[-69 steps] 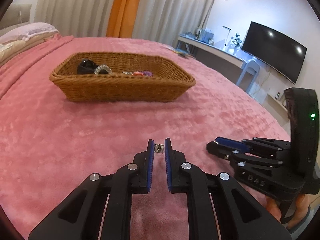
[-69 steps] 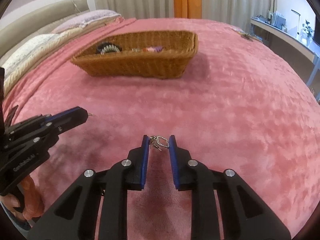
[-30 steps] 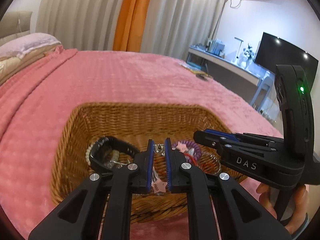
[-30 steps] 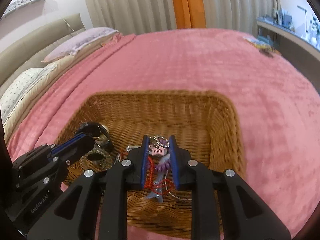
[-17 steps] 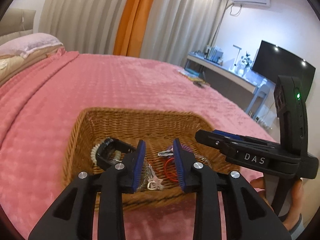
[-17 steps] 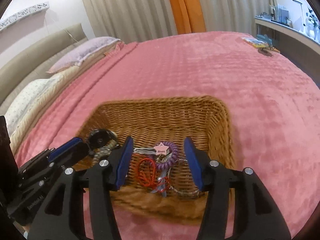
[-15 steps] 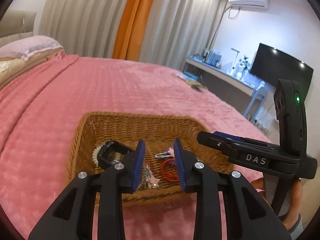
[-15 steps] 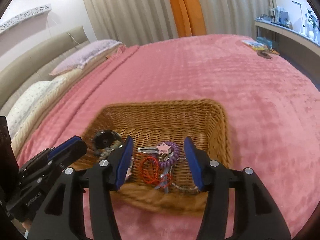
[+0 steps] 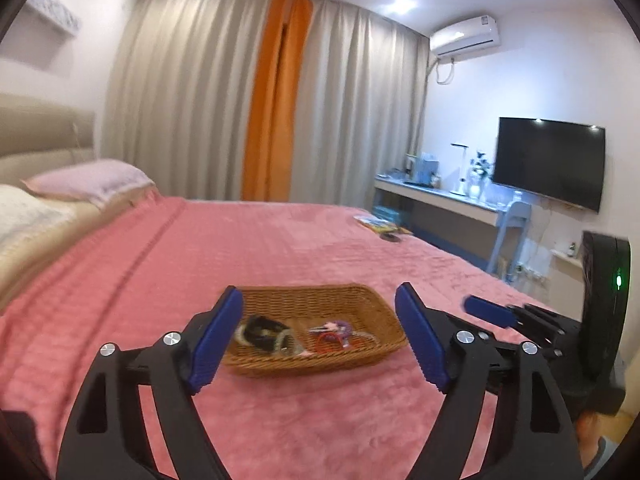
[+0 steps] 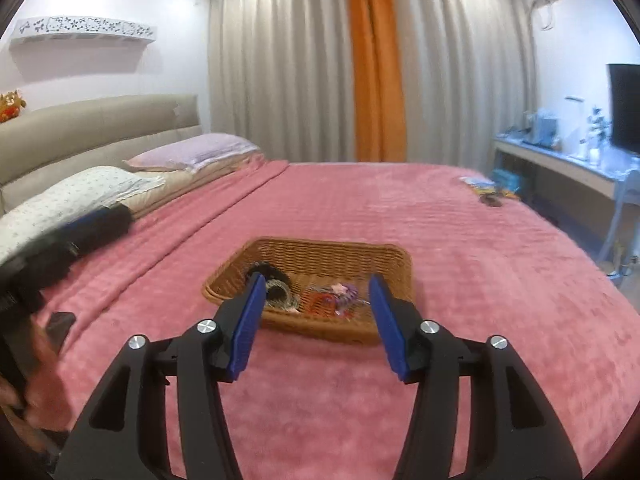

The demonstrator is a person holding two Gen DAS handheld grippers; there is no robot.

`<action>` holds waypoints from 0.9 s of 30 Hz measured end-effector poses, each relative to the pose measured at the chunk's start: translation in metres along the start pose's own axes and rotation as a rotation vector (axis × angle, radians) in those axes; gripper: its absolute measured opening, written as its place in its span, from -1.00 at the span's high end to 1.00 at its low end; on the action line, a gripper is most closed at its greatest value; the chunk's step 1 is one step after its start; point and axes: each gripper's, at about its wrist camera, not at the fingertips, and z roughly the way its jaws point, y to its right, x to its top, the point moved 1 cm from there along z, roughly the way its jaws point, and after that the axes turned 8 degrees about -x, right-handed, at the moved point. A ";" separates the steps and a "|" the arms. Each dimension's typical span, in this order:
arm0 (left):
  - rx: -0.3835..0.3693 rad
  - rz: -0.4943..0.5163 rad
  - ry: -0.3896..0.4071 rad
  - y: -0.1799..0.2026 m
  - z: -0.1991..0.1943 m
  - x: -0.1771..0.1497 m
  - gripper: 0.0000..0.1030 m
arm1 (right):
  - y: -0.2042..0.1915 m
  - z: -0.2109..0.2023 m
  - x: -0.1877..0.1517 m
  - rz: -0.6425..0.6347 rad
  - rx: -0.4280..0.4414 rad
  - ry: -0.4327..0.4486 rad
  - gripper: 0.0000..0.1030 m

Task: Organize jewelry

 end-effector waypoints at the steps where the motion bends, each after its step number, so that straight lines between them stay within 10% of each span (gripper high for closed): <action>1: 0.028 0.013 0.010 0.003 -0.006 -0.004 -0.57 | 0.003 -0.003 -0.007 0.022 -0.005 0.002 -0.04; 12: 0.301 0.041 0.046 -0.002 -0.011 -0.081 -0.79 | 0.013 0.001 -0.060 0.046 -0.101 0.061 -0.08; 27: 0.323 0.065 -0.008 -0.001 0.009 -0.110 -0.85 | -0.003 0.008 -0.085 -0.027 -0.105 0.072 -0.27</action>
